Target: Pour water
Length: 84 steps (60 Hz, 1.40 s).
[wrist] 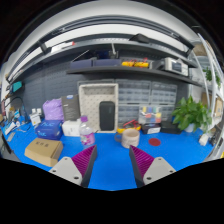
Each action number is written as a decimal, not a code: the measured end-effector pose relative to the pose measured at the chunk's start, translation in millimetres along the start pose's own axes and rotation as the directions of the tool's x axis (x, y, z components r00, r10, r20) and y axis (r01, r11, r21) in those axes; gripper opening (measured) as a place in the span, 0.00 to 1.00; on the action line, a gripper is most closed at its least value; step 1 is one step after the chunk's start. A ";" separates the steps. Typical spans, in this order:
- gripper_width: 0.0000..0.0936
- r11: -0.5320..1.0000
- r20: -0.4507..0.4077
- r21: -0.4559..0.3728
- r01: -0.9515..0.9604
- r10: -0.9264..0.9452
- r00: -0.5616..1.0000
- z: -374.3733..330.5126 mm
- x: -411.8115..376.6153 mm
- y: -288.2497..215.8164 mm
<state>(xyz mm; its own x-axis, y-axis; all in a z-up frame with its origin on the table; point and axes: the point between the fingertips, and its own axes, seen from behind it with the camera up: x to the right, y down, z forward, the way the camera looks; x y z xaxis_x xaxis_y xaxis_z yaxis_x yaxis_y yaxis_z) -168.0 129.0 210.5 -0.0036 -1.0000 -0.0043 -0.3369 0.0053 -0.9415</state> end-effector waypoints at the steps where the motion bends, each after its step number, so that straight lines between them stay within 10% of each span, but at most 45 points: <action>1: 0.69 1.000 0.017 -0.007 -0.001 0.001 1.000 4.1 -9.3 5.8; 20: 0.70 0.998 0.128 -0.054 0.017 -0.010 0.992 86.7 -95.8 54.8; 54: 0.70 0.999 0.080 -0.016 0.042 -0.041 0.996 220.8 -122.9 55.0; 66: 0.40 0.995 0.068 0.096 0.022 -0.029 0.997 232.4 -116.0 43.0; 84: 0.37 0.997 0.105 0.074 -0.015 0.007 0.994 229.7 -113.1 46.2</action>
<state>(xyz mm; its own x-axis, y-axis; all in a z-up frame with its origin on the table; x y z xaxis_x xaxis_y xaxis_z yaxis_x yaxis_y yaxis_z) 33.1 241.9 90.1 0.0929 -0.9946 -0.0461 -0.2665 0.0198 -0.9636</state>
